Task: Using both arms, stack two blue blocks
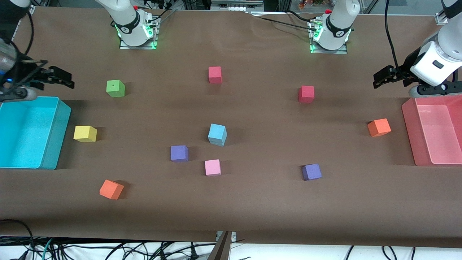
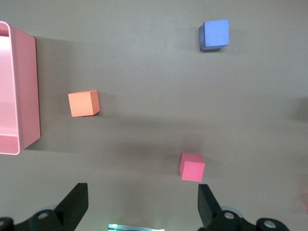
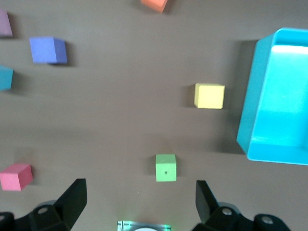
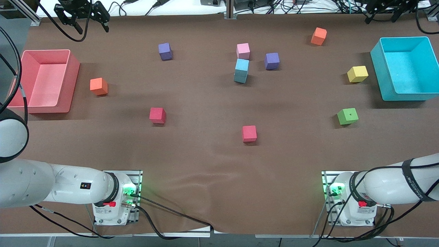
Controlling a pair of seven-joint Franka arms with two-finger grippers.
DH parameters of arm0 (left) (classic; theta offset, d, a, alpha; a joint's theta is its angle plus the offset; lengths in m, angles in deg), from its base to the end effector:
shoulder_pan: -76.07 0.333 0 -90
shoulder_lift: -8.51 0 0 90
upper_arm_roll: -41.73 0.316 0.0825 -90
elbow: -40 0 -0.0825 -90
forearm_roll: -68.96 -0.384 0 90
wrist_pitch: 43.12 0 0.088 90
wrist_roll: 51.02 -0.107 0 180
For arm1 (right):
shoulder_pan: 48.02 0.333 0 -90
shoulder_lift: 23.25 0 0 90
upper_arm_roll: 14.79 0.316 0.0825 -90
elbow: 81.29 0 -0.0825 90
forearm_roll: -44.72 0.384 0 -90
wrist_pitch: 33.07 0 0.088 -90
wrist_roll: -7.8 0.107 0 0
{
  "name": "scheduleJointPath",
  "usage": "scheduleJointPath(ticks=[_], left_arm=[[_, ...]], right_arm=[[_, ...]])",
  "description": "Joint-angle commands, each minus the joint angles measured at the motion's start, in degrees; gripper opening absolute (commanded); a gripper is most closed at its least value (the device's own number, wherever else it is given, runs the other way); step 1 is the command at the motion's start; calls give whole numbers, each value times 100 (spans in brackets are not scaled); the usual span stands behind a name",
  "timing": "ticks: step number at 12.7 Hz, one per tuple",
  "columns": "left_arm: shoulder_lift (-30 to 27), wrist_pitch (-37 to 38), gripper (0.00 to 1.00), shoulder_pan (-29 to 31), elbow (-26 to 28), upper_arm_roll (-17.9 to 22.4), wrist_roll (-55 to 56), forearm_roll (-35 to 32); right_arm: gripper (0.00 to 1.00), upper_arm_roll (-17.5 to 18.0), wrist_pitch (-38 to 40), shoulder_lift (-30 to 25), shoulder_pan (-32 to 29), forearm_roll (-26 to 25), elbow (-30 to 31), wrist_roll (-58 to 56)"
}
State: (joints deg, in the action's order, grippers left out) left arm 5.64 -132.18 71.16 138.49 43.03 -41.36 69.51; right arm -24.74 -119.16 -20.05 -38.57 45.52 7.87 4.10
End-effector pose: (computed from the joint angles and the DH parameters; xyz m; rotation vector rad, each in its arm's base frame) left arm 0.5309 -0.0343 0.5809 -3.1294 -0.1658 0.1804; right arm 0.5627 -0.0007 0.5950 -3.1275 -0.0873 0.1697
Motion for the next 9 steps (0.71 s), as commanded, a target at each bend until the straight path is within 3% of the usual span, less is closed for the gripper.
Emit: scheduleJointPath(ticks=[1,4,9], left_arm=[[-109,28,100,87,74,-86,-113,-143],[-117,29,100,96,74,-86,-105,-143],[-117,29,100,105,74,-86,-104,-143]], right_arm=[[100,36,101,242,-66,-132,-320,142],[100,589,5,260,-725,-88,-145,396],[100,591,-119,-30,-673,-88,242,415]])
